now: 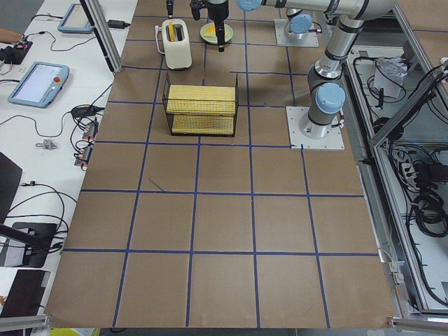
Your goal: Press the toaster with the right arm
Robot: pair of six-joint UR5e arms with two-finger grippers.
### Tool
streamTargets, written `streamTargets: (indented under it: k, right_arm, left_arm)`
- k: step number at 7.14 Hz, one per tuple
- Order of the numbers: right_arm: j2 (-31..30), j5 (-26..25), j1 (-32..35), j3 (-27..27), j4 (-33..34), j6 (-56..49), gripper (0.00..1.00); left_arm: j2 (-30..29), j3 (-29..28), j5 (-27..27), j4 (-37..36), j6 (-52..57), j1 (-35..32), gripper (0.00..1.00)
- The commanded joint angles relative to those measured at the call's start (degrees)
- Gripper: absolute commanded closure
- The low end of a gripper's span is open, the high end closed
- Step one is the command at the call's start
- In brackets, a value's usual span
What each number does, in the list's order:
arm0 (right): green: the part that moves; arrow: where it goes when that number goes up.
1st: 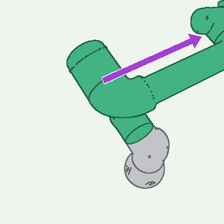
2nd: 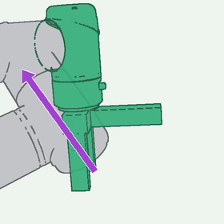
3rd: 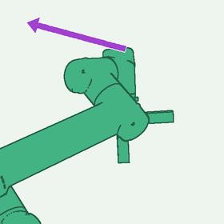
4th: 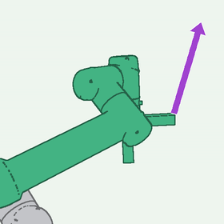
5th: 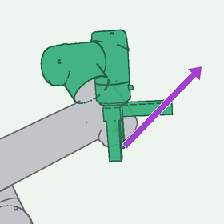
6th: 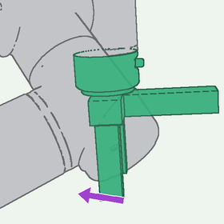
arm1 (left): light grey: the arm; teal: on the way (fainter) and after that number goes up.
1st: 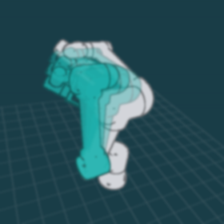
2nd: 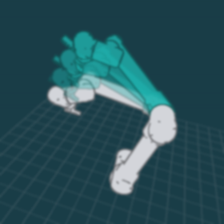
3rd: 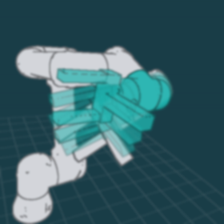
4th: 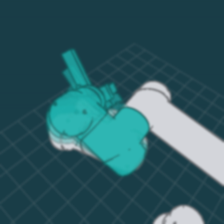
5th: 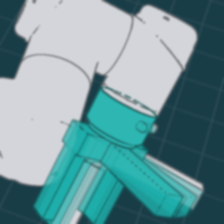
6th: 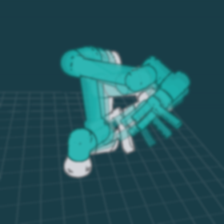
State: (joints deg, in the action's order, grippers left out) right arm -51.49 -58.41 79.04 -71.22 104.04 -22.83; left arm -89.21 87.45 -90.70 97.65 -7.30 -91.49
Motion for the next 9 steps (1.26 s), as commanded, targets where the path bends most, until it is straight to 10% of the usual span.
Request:
streamTargets:
  k: [1,8,9]
  right_arm:
    - [1.1,0.9,0.0,0.1,0.0,0.0,0.96]
    - [2.1,0.8,-0.2,0.4,1.6,0.1,0.94]
    - [1.0,-1.9,0.1,2.6,1.3,0.7,0.62]
  left_arm:
    - [0.0,0.0,0.0,0.0,0.0,0.0,0.0]
    - [0.0,0.1,0.0,0.0,0.0,0.0,0.0]
    - [0.0,0.0,0.0,0.0,0.0,0.0,0.0]
